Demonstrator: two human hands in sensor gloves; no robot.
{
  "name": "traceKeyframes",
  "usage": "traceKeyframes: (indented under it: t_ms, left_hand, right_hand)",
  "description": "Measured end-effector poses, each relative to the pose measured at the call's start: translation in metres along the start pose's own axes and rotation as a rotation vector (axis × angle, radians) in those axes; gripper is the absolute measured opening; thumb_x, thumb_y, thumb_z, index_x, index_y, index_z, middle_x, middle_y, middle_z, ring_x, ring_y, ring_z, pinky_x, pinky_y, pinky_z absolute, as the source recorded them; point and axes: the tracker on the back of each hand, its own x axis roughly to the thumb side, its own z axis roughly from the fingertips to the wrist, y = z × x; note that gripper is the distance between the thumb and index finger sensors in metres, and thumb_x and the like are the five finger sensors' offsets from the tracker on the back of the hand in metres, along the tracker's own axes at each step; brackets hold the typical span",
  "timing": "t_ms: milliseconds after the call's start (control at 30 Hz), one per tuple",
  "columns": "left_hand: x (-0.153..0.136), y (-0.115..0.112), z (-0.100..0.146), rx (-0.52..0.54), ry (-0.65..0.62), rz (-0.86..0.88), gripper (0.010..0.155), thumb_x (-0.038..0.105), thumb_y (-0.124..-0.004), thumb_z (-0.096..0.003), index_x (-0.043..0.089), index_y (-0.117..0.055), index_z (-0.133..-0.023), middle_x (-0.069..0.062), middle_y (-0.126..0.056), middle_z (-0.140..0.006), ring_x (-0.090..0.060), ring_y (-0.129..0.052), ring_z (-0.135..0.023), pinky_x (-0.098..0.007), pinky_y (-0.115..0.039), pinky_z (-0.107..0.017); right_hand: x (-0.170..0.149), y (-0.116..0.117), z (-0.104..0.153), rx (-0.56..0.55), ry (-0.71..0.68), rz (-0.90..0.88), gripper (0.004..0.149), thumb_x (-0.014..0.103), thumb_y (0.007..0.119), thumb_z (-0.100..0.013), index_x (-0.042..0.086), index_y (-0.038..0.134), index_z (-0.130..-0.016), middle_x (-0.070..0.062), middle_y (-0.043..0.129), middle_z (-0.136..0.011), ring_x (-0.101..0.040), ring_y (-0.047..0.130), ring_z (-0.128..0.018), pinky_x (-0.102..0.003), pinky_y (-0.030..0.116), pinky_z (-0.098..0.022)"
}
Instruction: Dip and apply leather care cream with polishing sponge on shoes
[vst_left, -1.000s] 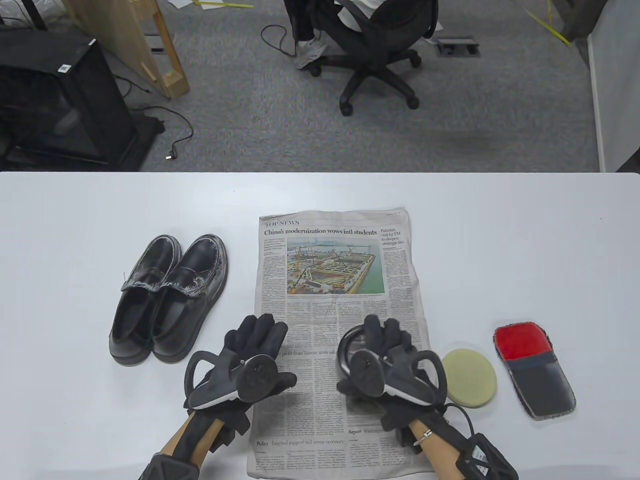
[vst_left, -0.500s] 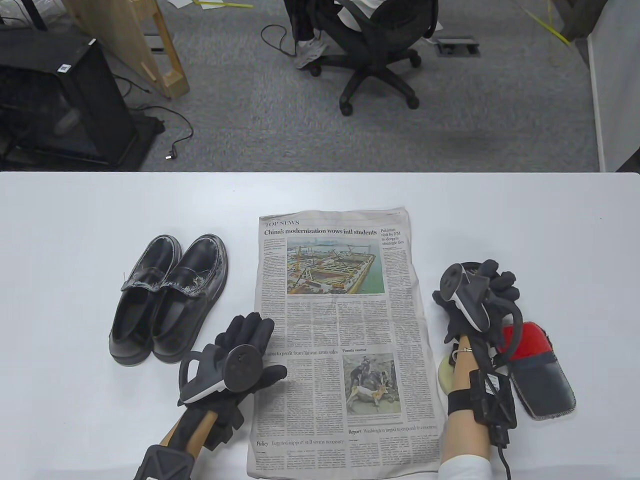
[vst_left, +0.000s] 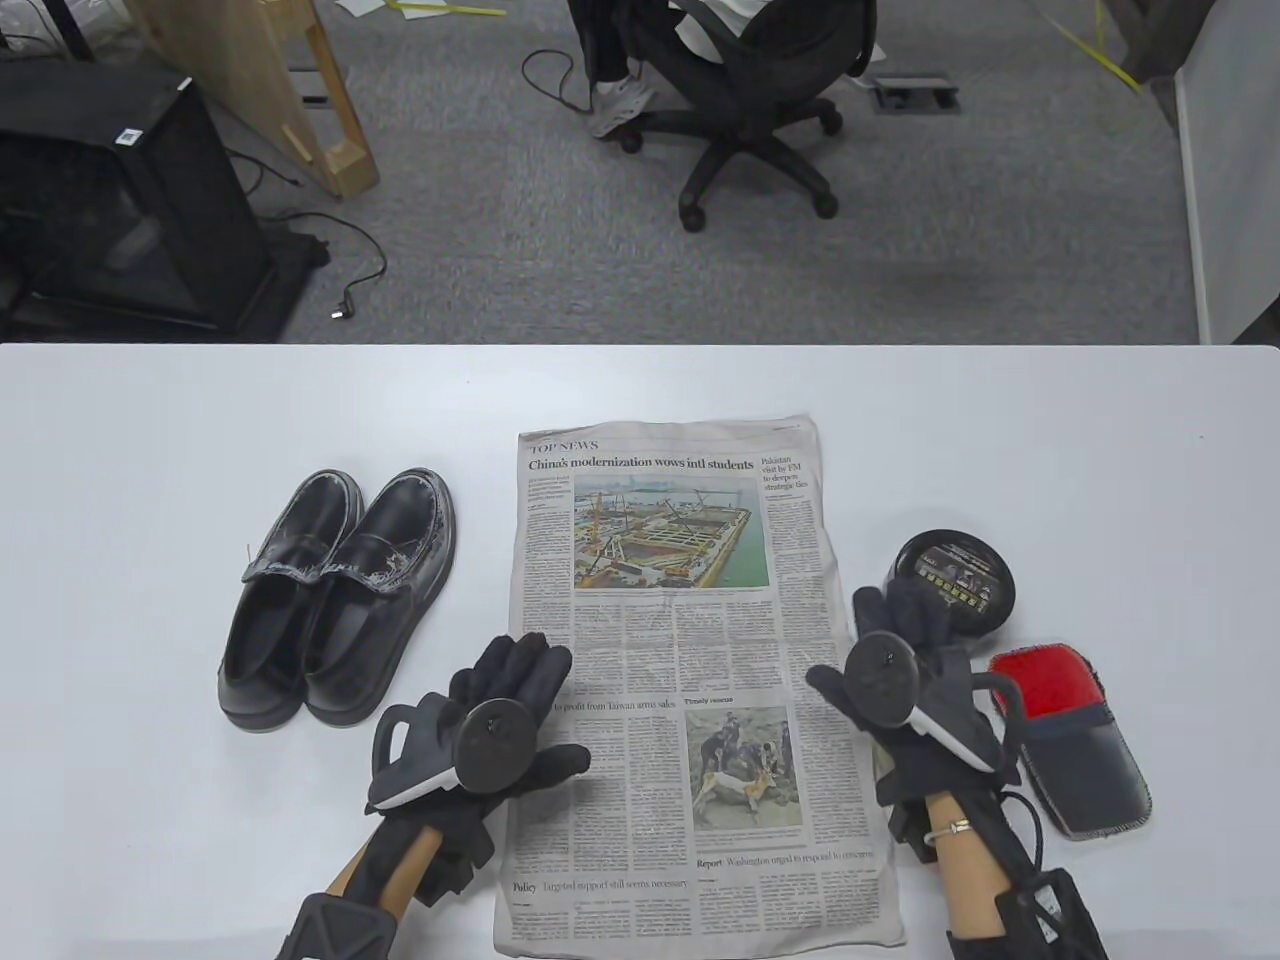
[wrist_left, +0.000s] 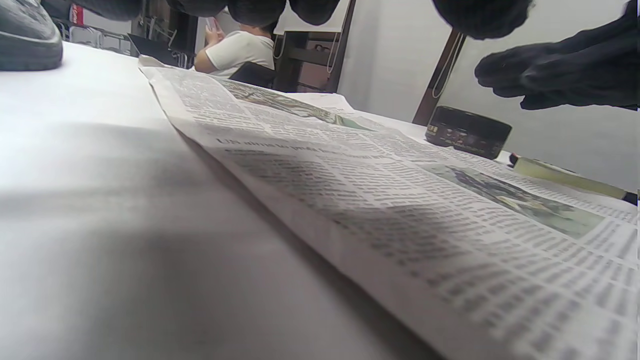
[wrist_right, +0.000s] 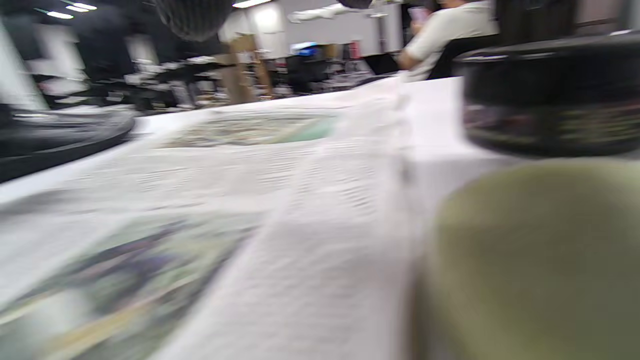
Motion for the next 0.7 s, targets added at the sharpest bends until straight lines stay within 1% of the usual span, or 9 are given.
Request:
traceKeyframes:
  t_ms: [100, 167, 233, 300, 467, 700]
  left_hand:
    - [0.003, -0.002, 0.003, -0.005, -0.018, -0.006, 0.095, 0.066, -0.061, -0.051, 0.013, -0.028, -0.123, -0.025, -0.028, -0.128, -0.052, -0.032, -0.111, -0.073, -0.042, -0.073]
    - [0.004, -0.005, 0.004, -0.018, -0.034, -0.014, 0.095, 0.066, -0.061, -0.0509, 0.013, -0.028, -0.122, -0.025, -0.029, -0.128, -0.052, -0.032, -0.111, -0.073, -0.042, -0.073]
    - [0.004, -0.007, 0.004, -0.029, -0.039, -0.024, 0.095, 0.066, -0.061, -0.051, 0.013, -0.028, -0.122, -0.025, -0.029, -0.128, -0.052, -0.032, -0.111, -0.073, -0.042, -0.073]
    - [0.004, -0.008, 0.004, -0.042, -0.04, -0.03, 0.095, 0.066, -0.061, -0.0509, 0.013, -0.028, -0.122, -0.025, -0.029, -0.128, -0.052, -0.032, -0.111, -0.073, -0.042, -0.073]
    - [0.004, -0.009, 0.003, -0.04, -0.042, -0.018, 0.095, 0.065, -0.061, -0.051, 0.013, -0.028, -0.122, -0.025, -0.029, -0.128, -0.052, -0.032, -0.111, -0.073, -0.042, -0.073]
    - [0.004, -0.009, 0.002, -0.038, -0.039, -0.023, 0.094, 0.065, -0.061, -0.0513, 0.013, -0.028, -0.122, -0.025, -0.029, -0.128, -0.052, -0.032, -0.111, -0.072, -0.041, -0.073]
  right_hand:
    - [0.024, 0.015, 0.02, 0.016, -0.158, 0.039, 0.09, 0.064, 0.053, -0.054, 0.007, 0.027, -0.119, -0.028, 0.028, -0.121, -0.059, 0.037, -0.107, -0.066, 0.048, -0.073]
    - [0.034, 0.028, 0.024, 0.035, -0.227, 0.084, 0.089, 0.063, 0.054, -0.054, 0.007, 0.03, -0.118, -0.028, 0.032, -0.12, -0.058, 0.041, -0.106, -0.065, 0.051, -0.072]
    - [0.037, 0.033, 0.023, 0.084, -0.233, 0.118, 0.09, 0.063, 0.053, -0.054, 0.006, 0.027, -0.118, -0.029, 0.031, -0.119, -0.058, 0.04, -0.106, -0.064, 0.051, -0.072]
    - [0.035, 0.037, 0.02, 0.067, -0.215, 0.115, 0.089, 0.062, 0.053, -0.054, 0.006, 0.027, -0.118, -0.029, 0.03, -0.119, -0.058, 0.04, -0.106, -0.064, 0.05, -0.072]
    - [0.027, 0.04, 0.019, 0.093, -0.203, 0.076, 0.09, 0.062, 0.053, -0.054, 0.005, 0.027, -0.118, -0.03, 0.03, -0.119, -0.059, 0.039, -0.105, -0.064, 0.049, -0.072]
    - [0.032, 0.042, 0.02, 0.094, -0.22, 0.114, 0.089, 0.062, 0.053, -0.054, 0.005, 0.028, -0.118, -0.03, 0.031, -0.119, -0.058, 0.04, -0.105, -0.064, 0.05, -0.072]
